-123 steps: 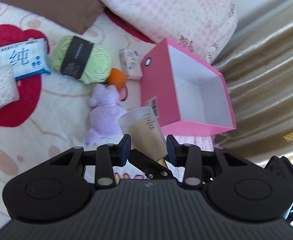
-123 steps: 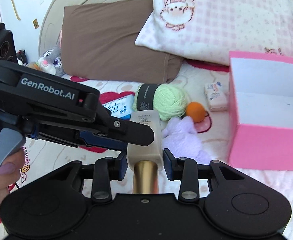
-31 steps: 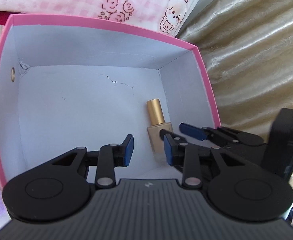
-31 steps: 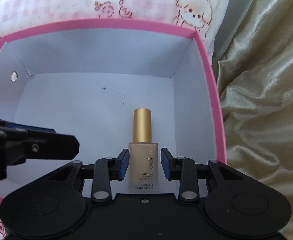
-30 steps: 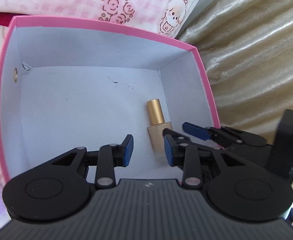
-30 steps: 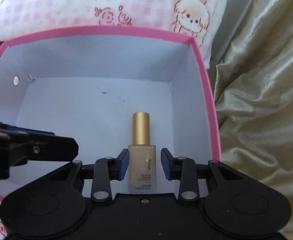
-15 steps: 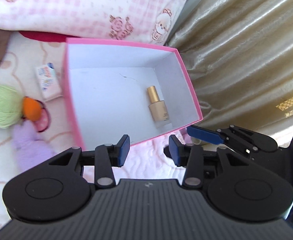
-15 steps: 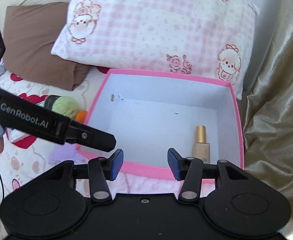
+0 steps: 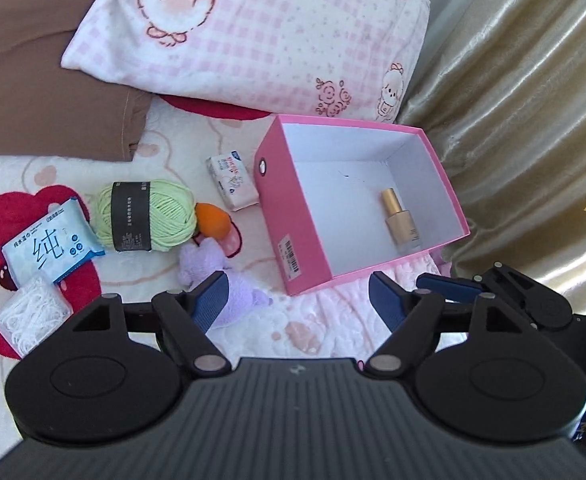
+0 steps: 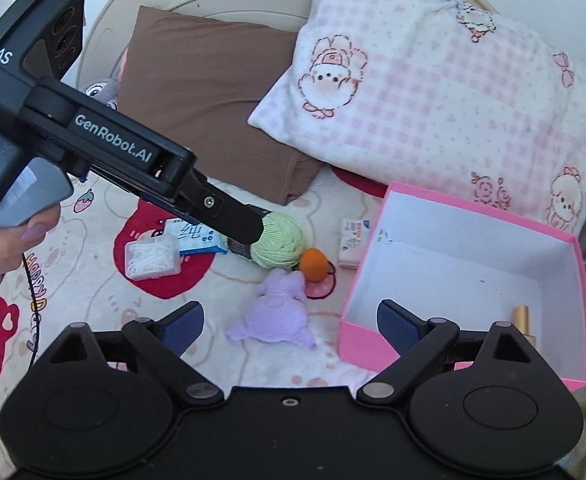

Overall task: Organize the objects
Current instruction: 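Open the left gripper and lift away from the bottle, then lower the left gripper onto the purple plush toy and grasp it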

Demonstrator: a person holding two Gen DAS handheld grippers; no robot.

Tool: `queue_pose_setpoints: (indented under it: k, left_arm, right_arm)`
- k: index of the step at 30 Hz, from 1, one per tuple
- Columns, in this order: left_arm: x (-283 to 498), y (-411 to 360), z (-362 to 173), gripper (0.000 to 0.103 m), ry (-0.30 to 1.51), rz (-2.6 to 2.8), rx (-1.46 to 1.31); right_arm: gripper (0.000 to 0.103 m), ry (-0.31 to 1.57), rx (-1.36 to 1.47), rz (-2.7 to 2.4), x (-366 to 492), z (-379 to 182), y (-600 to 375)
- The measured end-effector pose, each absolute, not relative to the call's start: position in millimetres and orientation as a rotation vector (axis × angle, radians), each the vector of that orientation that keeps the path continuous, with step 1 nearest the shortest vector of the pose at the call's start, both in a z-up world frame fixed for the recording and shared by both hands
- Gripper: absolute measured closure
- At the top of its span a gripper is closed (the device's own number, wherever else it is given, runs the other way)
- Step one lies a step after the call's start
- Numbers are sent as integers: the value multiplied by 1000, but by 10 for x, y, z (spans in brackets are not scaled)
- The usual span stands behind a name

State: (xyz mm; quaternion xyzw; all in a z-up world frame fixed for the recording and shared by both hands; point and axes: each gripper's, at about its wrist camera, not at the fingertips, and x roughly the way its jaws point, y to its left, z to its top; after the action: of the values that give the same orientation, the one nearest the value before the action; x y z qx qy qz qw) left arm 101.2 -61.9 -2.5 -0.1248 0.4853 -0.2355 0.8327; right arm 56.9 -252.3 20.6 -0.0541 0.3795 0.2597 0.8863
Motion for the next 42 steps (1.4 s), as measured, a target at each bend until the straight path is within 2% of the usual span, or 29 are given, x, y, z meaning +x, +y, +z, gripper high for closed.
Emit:
queue_pose_setpoints:
  k: [15, 28, 30, 31, 33, 39, 42]
  left_arm:
    - [1205, -233, -1072, 27, 1041, -498, -331]
    - [1441, -296, -1706, 36, 1067, -454, -426]
    - [1421, -313, -1754, 43, 1072, -457, -423]
    - [1410, -315, -1784, 53, 1079, -465, -429]
    - [1383, -302, -1856, 64, 1091, -481, -474]
    - [1270, -280, -1949, 73, 1065, -445, -537]
    - [1186, -296, -1880, 76, 1056, -443, -531]
  right_arm:
    - [7, 743, -305, 571, 774, -783, -1766]
    - [8, 811, -382, 470, 1162, -1395, -1498]
    - [8, 809, -373, 466, 1158, -1456, -1507]
    - [8, 803, -363, 463, 1150, -1467, -1514]
    - [8, 800, -330, 455, 1139, -1468, -1535]
    - [9, 823, -224, 459, 1101, -1429, -1660]
    - [20, 822, -130, 457, 1060, -1377, -1811]
